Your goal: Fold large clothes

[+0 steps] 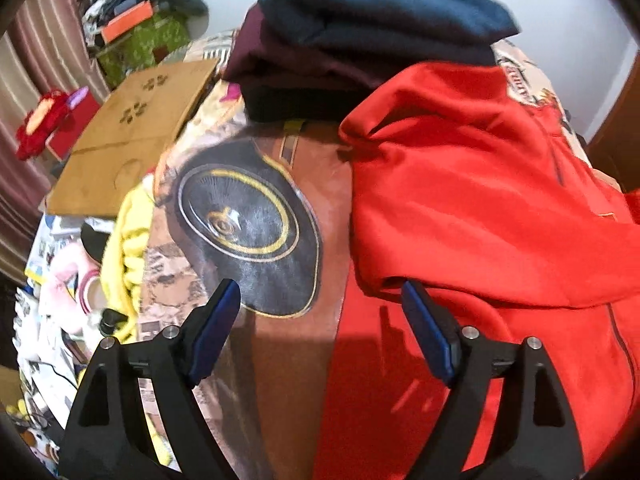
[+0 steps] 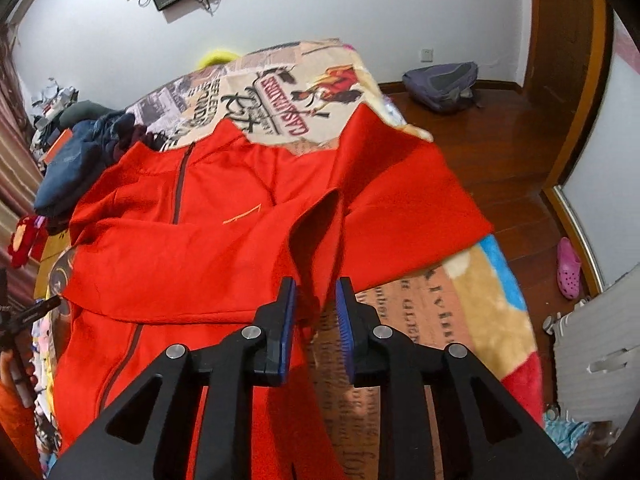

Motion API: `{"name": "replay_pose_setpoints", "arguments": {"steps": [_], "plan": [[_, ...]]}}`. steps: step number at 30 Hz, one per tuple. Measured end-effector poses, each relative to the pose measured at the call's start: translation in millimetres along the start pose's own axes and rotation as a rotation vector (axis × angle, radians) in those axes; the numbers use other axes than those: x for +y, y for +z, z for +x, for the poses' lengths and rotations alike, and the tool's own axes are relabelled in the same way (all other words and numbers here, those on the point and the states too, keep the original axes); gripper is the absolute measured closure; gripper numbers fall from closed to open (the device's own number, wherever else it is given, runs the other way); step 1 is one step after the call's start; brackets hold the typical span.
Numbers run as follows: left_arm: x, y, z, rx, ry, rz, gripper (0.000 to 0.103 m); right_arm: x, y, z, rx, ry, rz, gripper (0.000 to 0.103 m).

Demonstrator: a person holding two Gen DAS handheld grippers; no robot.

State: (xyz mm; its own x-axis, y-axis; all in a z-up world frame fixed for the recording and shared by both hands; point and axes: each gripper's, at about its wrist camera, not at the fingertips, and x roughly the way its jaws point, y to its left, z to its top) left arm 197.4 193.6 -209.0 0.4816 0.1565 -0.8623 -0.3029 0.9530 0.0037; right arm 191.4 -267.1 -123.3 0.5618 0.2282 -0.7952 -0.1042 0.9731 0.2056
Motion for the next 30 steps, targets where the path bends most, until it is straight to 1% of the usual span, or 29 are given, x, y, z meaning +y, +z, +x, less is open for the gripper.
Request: {"name": "replay_pose_setpoints", "arguments": {"steps": [3,4,6,7,8,9,13,15,18,22,25,28,30], "plan": [[-6,4,-22,-0.046,-0.019,0.016,0.021,-8,6,-12,-0.027,-0.001,0.023,0.083],[-9,7,-29,-0.062,-0.029,0.022,0.021,-12,8,-17,-0.040,-0.003,0.032,0.080],[-18,15,-40,-0.095,-0.048,0.034,0.021,-17,13,-24,-0.068,-0.010,0.052,0.068],[-24,20,-47,-0.114,-0.060,0.043,0.021,-22,15,-28,-0.085,-0.014,0.067,0.055],[-31,25,-53,-0.132,-0.074,0.053,0.021,-24,17,-31,-0.100,-0.015,0.082,0.046],[-35,28,-57,-0.145,-0.086,0.061,0.021,-29,19,-33,-0.114,-0.015,0.098,0.045],[-66,44,-71,-0.194,-0.161,0.097,0.020,-48,24,-35,-0.129,-0.018,0.160,0.044],[-82,50,-70,-0.199,-0.195,0.113,0.019,-60,25,-27,-0.122,-0.017,0.198,0.044],[-106,56,-64,-0.189,-0.222,0.145,0.019,-77,25,-8,-0.084,0.025,0.273,0.044],[-134,52,-42,-0.140,-0.254,0.178,0.019,-102,22,26,-0.012,0.081,0.388,0.044],[-149,45,-23,-0.082,-0.275,0.193,0.019,-119,19,53,0.039,0.093,0.471,0.044],[-161,37,-1,-0.017,-0.288,0.203,0.019,-132,20,78,0.076,0.116,0.541,0.044],[-166,32,9,0.014,-0.291,0.208,0.019,-137,21,89,0.085,0.122,0.568,0.044]]}}
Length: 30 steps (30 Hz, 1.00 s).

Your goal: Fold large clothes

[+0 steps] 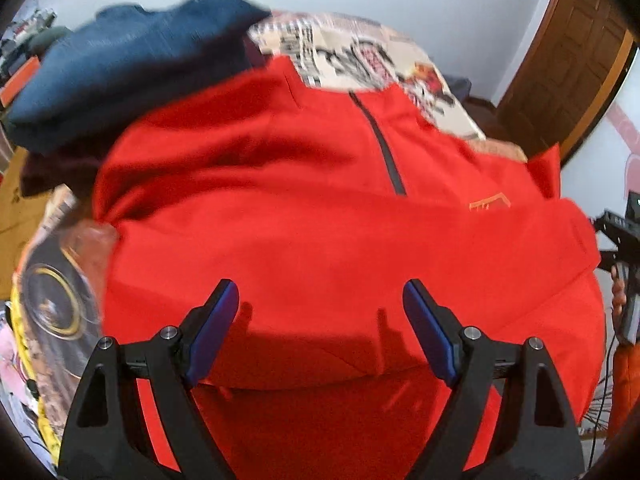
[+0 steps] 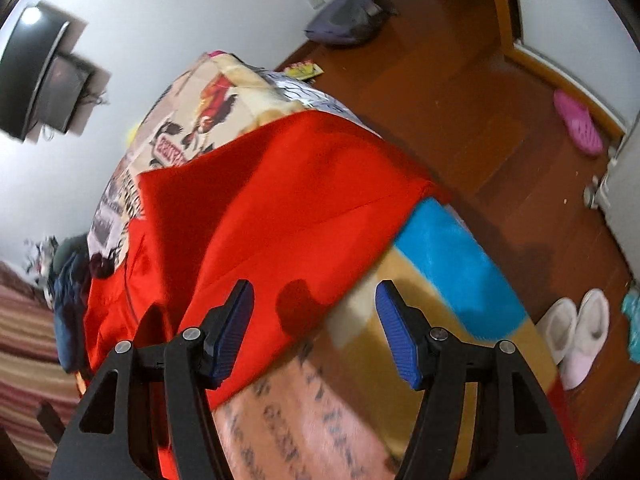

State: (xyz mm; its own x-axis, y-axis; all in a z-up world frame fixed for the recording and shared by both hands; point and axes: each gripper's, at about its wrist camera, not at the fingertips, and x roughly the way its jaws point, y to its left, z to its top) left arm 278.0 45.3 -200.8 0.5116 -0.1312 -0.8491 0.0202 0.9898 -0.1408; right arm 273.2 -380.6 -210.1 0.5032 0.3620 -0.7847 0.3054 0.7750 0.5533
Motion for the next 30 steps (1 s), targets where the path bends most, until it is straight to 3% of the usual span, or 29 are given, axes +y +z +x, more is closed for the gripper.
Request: {"name": "replay_pose_setpoints", "arguments": {"steps": [7,9,11,13,16,23,30], "plan": [[0,-10,28,0.078,-0.007,-0.021,0.019,-13,23,21,-0.037,0.006,0.106,0.044],[1,-12,29,0.081,-0.011,-0.023,0.019,-17,28,24,-0.045,0.010,0.130,0.052],[1,-13,29,0.082,-0.013,-0.025,0.019,-19,31,24,-0.058,-0.007,0.144,0.078],[1,-14,29,0.082,-0.013,-0.027,0.019,-22,34,23,-0.067,-0.026,0.158,0.091],[1,-15,29,0.083,-0.007,-0.024,0.019,-19,33,8,-0.125,-0.044,0.160,0.095],[1,-16,27,0.075,-0.003,-0.025,0.019,37,27,-72,-0.348,-0.069,-0.047,0.096],[-7,-18,14,0.038,0.006,0.011,0.019,131,3,-139,-0.438,0.065,-0.344,0.096]]}}
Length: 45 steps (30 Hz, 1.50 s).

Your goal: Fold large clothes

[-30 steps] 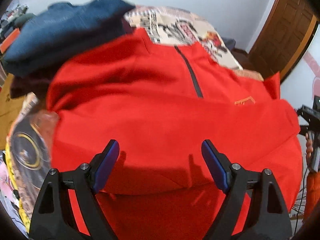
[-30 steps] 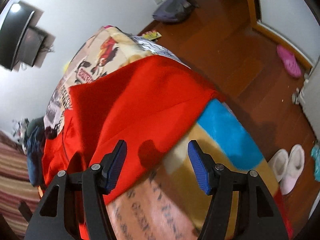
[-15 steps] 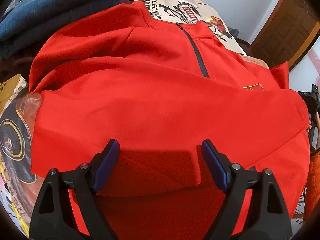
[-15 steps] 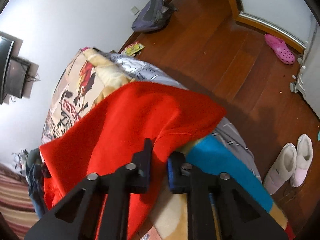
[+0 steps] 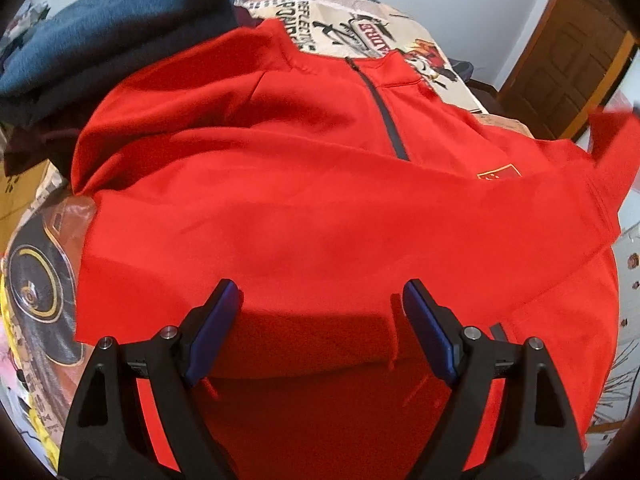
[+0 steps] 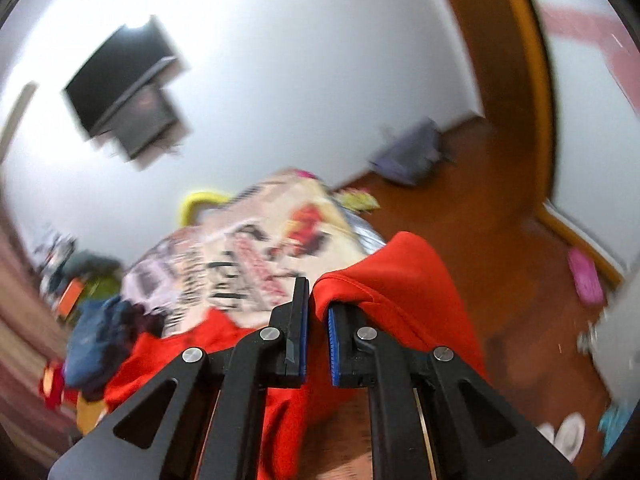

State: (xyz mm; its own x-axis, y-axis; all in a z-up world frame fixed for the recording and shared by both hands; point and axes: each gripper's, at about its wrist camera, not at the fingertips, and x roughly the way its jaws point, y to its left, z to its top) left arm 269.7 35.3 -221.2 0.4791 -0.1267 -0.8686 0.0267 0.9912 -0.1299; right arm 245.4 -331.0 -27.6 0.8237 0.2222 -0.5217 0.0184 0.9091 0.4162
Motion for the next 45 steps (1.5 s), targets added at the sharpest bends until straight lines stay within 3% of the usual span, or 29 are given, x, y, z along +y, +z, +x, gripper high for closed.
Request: {"name": "replay_pose_setpoints", "arguments": {"steps": [4,8,12,16,21,25,27,31,32,34,38,45], "plan": [[-4,-2,-9,-0.022,-0.010,0.016,0.019,56,-7,-7,0.018,0.092,-0.165,0.096],[-2,-5,-22,-0.044,-0.010,0.021,0.019,96,-40,8,0.120,0.166,-0.263,0.096],[3,-9,-33,-0.069,0.001,0.025,0.019,101,-89,43,0.307,0.211,-0.222,0.096],[9,-13,-38,-0.072,0.003,0.021,0.019,94,-142,81,0.507,0.172,-0.190,0.096],[13,-16,-39,-0.069,0.014,0.016,0.019,98,-166,87,0.618,0.147,-0.224,0.096],[15,-19,-36,-0.060,0.011,-0.005,0.019,101,-150,65,0.583,0.178,-0.274,0.095],[14,-20,-35,-0.056,0.008,-0.012,0.019,103,-143,60,0.552,0.181,-0.275,0.090],[8,-18,-36,-0.061,0.003,-0.008,0.019,84,-117,40,0.425,0.126,-0.215,0.038],[5,-17,-37,-0.066,0.003,-0.005,0.019,79,-112,38,0.393,0.116,-0.187,0.036],[3,-16,-38,-0.071,0.003,0.001,0.019,60,-99,36,0.355,0.102,-0.111,0.036],[-1,-14,-39,-0.075,-0.006,0.006,0.019,16,-91,45,0.359,0.084,0.092,0.036],[-1,-12,-33,-0.062,-0.015,-0.008,0.019,-49,-114,82,0.453,0.083,0.396,0.036]]}}
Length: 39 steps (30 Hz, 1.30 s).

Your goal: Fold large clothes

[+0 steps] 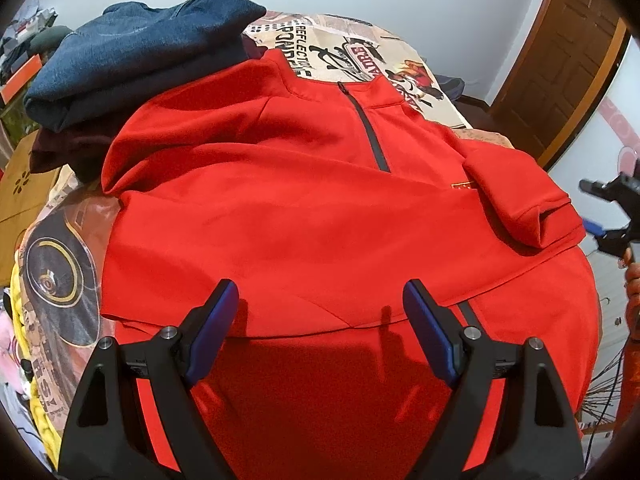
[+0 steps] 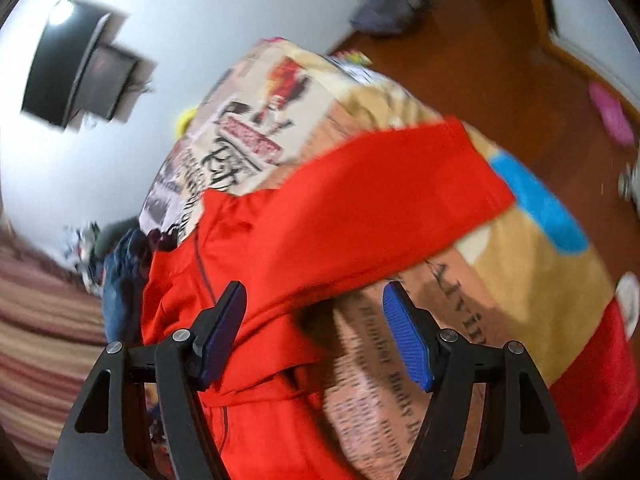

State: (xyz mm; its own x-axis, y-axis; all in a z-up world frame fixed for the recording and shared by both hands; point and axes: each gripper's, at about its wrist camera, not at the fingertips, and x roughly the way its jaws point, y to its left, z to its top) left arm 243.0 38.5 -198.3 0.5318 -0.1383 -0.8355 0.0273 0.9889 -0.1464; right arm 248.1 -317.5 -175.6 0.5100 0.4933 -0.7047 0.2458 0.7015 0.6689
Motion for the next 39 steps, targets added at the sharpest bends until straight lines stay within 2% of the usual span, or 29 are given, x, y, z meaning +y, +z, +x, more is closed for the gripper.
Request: {"name": "replay_pose_setpoints", "arguments": {"steps": [3,7,9,12,14,15,17,20,24,26,33,36,39], "plan": [[1,1,4,0.009,0.001,-0.009,0.019,-16,4,12,0.024,-0.006,0.046,0.036],[3,0,8,0.022,0.005,-0.019,0.019,-22,12,21,-0.011,-0.039,0.043,0.036],[2,0,10,0.024,0.008,-0.018,0.019,-21,18,27,-0.024,-0.085,0.007,0.036],[-1,-1,10,0.021,0.022,-0.003,0.019,-17,30,38,-0.029,-0.176,-0.051,0.056],[-2,-2,7,0.011,0.024,0.005,0.019,-14,35,37,-0.036,-0.179,-0.060,0.088],[-3,-2,5,0.005,0.025,0.007,0.019,-10,37,34,-0.041,-0.181,-0.073,0.094],[-2,-2,0,-0.007,0.026,0.007,0.019,6,40,22,-0.079,-0.199,-0.124,0.096],[1,-1,-8,-0.027,0.027,0.002,0.019,38,35,-2,-0.147,-0.166,-0.213,0.096],[8,1,-21,-0.066,0.035,-0.017,0.019,109,11,-36,-0.244,-0.141,-0.427,0.096],[13,0,-32,-0.106,0.058,-0.024,0.019,140,0,-43,-0.258,-0.105,-0.504,0.096],[36,-5,-73,-0.226,0.098,-0.052,0.019,240,-56,-32,-0.160,0.058,-0.756,0.096],[48,-10,-89,-0.264,0.119,-0.056,0.019,266,-84,-2,-0.091,0.074,-0.835,0.096],[63,-18,-99,-0.277,0.140,-0.068,0.019,280,-112,43,0.035,0.082,-0.877,0.096]]}}
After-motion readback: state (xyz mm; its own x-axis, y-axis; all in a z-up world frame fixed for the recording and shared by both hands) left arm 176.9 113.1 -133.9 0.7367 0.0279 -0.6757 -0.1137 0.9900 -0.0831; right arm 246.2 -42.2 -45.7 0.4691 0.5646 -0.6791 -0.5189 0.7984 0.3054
